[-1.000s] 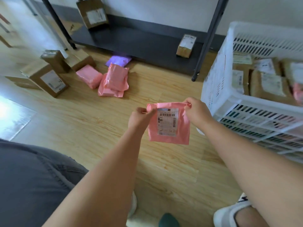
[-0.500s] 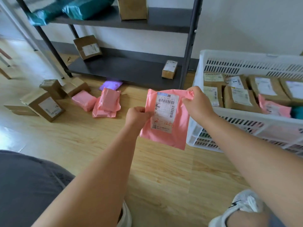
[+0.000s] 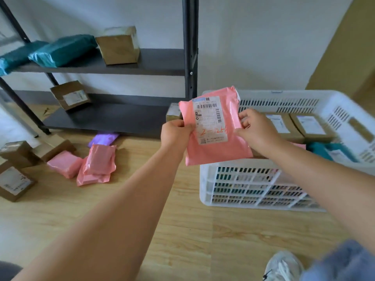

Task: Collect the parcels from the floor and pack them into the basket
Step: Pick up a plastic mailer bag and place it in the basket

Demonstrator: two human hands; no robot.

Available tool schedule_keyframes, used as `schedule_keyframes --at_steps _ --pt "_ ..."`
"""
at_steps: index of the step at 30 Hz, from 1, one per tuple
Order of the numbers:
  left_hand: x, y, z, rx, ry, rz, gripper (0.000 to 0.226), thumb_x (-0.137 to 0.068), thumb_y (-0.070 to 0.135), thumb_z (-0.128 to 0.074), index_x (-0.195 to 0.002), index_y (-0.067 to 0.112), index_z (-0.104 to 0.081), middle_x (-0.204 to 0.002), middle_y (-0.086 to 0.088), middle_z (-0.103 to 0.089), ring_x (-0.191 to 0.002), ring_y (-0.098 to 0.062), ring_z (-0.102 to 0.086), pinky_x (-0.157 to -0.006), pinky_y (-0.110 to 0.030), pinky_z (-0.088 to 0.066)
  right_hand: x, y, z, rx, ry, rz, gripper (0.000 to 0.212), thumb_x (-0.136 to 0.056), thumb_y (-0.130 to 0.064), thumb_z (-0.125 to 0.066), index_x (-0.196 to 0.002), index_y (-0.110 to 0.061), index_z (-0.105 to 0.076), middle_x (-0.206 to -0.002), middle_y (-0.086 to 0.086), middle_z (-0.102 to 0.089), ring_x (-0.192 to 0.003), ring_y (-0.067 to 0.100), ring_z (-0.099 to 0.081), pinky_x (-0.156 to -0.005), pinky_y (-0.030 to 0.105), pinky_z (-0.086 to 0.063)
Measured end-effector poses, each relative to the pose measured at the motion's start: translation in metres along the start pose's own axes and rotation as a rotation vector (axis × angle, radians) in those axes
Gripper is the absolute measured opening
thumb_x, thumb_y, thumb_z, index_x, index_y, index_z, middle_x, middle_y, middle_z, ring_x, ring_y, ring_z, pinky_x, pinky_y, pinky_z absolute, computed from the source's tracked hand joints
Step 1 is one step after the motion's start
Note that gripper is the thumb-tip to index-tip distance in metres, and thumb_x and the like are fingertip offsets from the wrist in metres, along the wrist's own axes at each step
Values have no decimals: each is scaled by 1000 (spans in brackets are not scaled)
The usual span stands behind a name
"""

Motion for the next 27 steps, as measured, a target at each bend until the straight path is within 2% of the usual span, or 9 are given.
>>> schedule_keyframes --at_steps 3,5,7,11,15,19,23,25,27 --pt "-6 18 -39 -26 -123 -52 15 -94 19 -59 -103 13 -69 -92 1 -71 -83 -18 -67 -76 -34 -58 -23 16 35 73 20 7 33 -84 -5 -67 -114 -15 -56 -92 -3 -61 -80 16 -59 -58 24 -40" --pt "-7 29 -72 -85 -238 -75 26 -94 23 -58 -119 17 -62 -104 1 -70 -89 -19 -68 -76 -35 -58 -39 33 65 136 53 -5 33 -84 -5 -65 -113 -15 -56 -83 -7 -56 -69 13 -55 -53 27 -35" --pt "-7 34 -98 -120 -292 -68 33 -93 20 -60 -125 16 -55 -106 -2 -69 -88 -20 -68 -74 -35 -59 -51 52 88 162 85 -28 32 -82 -4 -64 -111 -15 -57 -81 -7 -54 -71 17 -55 -57 28 -35" --pt "-11 39 -152 -141 -255 -55 30 -89 9 -63 -113 18 -48 -103 -4 -63 -86 -20 -67 -71 -35 -58 -64 95 118 190 115 -98 29 -82 -2 -59 -106 -16 -56 -81 -3 -52 -76 21 -50 -55 29 -31" --pt "-11 42 -201 -247 -254 -147 16 -89 5 -60 -96 19 -57 -92 1 -63 -78 -15 -61 -61 -26 -48 -72 129 135 249 81 -141 28 -81 -3 -61 -103 -18 -54 -77 -5 -49 -75 20 -47 -54 29 -29" --pt "0 43 -259 -345 -390 -250 25 -94 10 -55 -113 21 -67 -97 7 -66 -71 -6 -59 -55 -20 -44 -73 182 161 321 67 -230 28 -80 -5 -63 -104 -16 -55 -89 -2 -55 -81 22 -52 -62 31 -36" --pt "12 37 -318 -398 -565 -289 34 -97 11 -46 -124 20 -65 -114 1 -67 -79 -15 -60 -61 -21 -47 -69 237 184 393 94 -330 30 -79 -3 -63 -102 -19 -54 -105 7 -63 -89 28 -58 -75 39 -47" --pt "17 28 -348 -444 -635 -282 38 -98 12 -42 -129 23 -61 -117 2 -66 -74 -17 -62 -58 -20 -46 -67 260 190 384 94 -386 30 -80 1 -60 -103 -18 -53 -110 11 -62 -87 28 -56 -67 35 -42" --pt "22 20 -375 -489 -708 -274 38 -99 12 -41 -129 21 -61 -110 1 -67 -61 -15 -56 -51 -20 -41 -65 277 193 395 72 -422 32 -81 5 -56 -110 -7 -54 -111 17 -61 -86 32 -57 -60 34 -37"
Point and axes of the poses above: each hand's wrist, its own x-axis away from the middle knuckle, its own z-axis out of the back of the hand, y = z × x, the point moved 6 cm from there along -x, towards the middle knuckle
